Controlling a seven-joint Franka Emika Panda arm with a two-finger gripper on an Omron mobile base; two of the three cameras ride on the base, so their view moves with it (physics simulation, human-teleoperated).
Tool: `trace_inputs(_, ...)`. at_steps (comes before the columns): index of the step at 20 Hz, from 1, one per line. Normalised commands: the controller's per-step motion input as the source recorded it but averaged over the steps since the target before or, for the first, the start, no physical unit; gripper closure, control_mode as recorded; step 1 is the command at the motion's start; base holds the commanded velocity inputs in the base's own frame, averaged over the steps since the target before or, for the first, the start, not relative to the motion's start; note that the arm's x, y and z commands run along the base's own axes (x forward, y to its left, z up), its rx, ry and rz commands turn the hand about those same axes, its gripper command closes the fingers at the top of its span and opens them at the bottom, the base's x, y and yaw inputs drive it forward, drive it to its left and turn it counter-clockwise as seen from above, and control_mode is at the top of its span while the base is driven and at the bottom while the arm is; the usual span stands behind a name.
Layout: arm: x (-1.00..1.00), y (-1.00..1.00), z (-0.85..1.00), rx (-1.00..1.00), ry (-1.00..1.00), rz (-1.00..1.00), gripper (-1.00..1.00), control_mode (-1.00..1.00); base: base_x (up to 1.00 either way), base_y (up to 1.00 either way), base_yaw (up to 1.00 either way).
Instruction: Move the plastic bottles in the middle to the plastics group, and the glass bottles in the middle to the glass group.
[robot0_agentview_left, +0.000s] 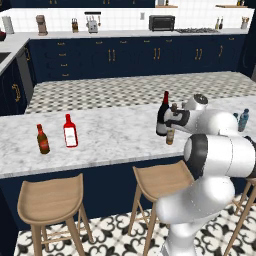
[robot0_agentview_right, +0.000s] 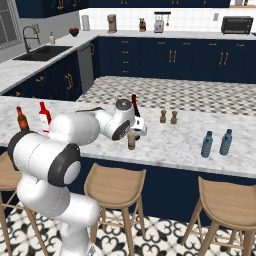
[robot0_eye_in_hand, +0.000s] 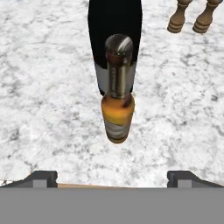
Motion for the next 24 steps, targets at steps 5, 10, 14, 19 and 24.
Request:
trace_inputs(5, 0.12, 0.09, 0.0, -0.06, 0.0, -0.04, -1.0, -1.0, 0.0, 0.0, 0.0)
trace_inputs(10, 0.11, 0.0, 0.0, 0.0, 0.0, -0.02, -1.0, -1.0, 0.0, 0.0, 0.0)
trace_inputs(14, 0.25, 0.0, -0.06, 0.0, 0.0, -0.03, -1.0, -1.0, 0.0, 0.0, 0.0)
trace_inputs(19, 0.1, 0.0, -0.04, 0.0, 0.0, -0.03, -1.0, -1.0, 0.0, 0.0, 0.0)
trace_inputs(24, 0.17, 0.0, -0.16, 0.0, 0.0, 0.0, -1.0, -1.0, 0.0, 0.0, 0.0)
